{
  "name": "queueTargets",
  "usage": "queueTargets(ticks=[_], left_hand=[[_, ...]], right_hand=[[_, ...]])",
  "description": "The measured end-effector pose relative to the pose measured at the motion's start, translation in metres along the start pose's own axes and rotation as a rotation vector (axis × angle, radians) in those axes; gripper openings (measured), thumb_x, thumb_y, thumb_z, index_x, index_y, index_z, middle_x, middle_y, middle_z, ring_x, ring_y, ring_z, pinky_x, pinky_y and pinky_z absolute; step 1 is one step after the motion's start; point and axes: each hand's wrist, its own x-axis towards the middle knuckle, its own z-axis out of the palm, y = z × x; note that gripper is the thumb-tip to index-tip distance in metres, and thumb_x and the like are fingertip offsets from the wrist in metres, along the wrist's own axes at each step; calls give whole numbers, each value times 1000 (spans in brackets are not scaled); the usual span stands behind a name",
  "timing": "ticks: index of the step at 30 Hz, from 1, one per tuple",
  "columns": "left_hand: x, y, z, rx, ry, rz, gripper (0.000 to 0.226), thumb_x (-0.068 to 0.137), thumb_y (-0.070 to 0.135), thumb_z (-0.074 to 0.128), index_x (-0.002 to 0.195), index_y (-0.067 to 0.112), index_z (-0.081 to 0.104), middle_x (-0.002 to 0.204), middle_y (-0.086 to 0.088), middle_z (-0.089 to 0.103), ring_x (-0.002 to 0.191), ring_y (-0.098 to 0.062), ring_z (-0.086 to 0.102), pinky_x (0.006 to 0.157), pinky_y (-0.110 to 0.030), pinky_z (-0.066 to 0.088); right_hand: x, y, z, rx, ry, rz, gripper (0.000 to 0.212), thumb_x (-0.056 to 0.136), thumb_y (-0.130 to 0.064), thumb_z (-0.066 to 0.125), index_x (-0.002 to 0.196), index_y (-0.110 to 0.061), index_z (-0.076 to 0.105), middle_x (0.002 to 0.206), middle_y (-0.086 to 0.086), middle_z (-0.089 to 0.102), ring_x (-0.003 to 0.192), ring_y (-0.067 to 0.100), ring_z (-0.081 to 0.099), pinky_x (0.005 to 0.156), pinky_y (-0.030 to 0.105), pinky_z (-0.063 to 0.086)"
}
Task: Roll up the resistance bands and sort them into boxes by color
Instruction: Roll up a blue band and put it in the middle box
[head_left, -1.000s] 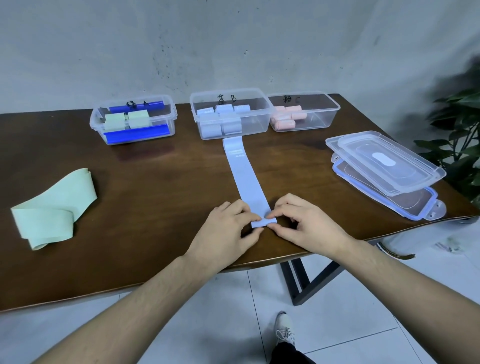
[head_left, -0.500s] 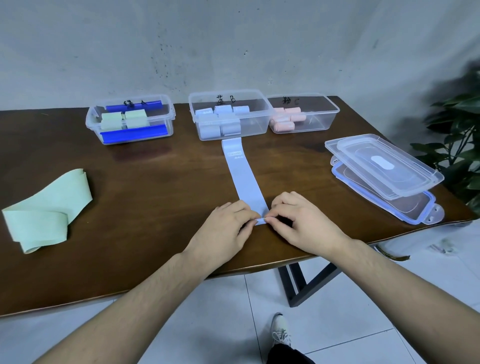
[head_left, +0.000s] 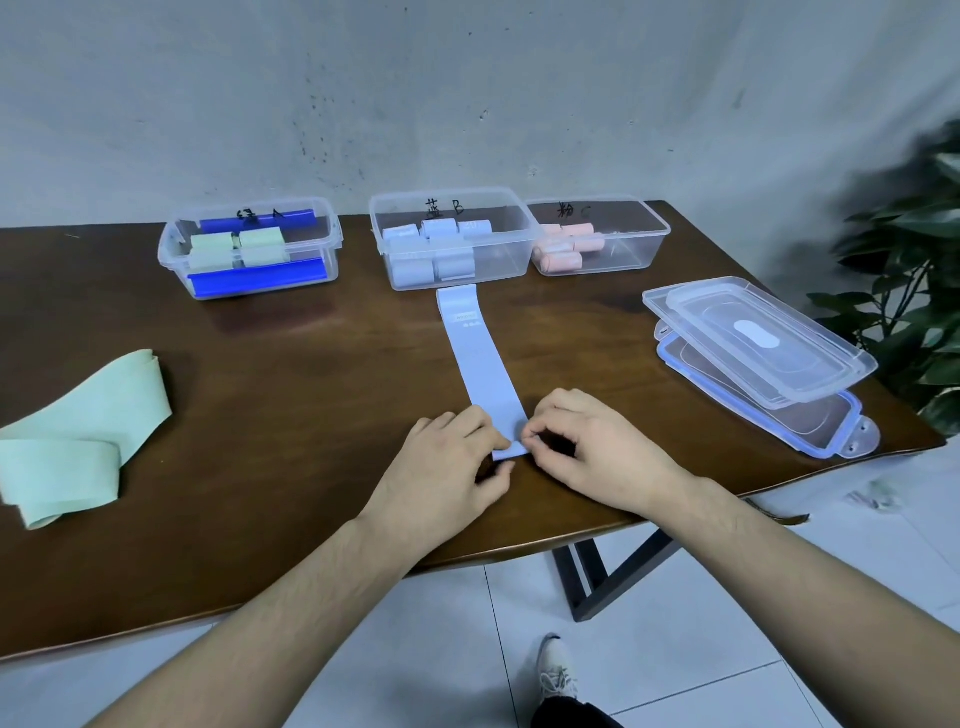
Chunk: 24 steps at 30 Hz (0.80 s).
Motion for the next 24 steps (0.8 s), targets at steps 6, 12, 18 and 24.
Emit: queueTargets(ticks=[6, 12, 18, 24], left_hand=[[1, -2, 1, 7, 8, -12, 25, 95, 35, 49, 102, 23, 70, 94, 9, 55, 78, -12, 55, 72, -26, 37], [-1, -1, 2, 16, 25, 2, 24, 95, 34, 47, 103, 24, 67, 94, 9, 57, 76, -13, 56, 70, -27, 39], [5, -1, 0, -3, 16, -55, 40, 95, 39, 34, 100, 23, 70, 93, 8, 55, 75, -15, 56, 68, -35, 47], [8, -2, -3, -23, 31, -64, 22, 98, 29, 51, 105, 21, 70, 95, 7, 56, 76, -14, 57, 70, -37, 50]], right_hand=[[-3, 4, -4, -85, -22, -70, 24, 95, -28, 66, 116, -21, 73, 104, -12, 55, 92, 5, 46, 85, 27, 48], [1, 1, -10, -185, -59, -131, 27, 99, -33, 57, 117, -23, 73, 102, -10, 53, 89, 9, 48, 79, 27, 49], [5, 5, -8, -107, -38, -67, 33, 97, -36, 57, 126, -24, 68, 108, -12, 54, 94, 8, 47, 87, 21, 44], [12, 10, -4, -52, -72, -83, 21, 97, -27, 63, 116, -25, 70, 108, -15, 60, 98, 5, 50, 90, 27, 48]])
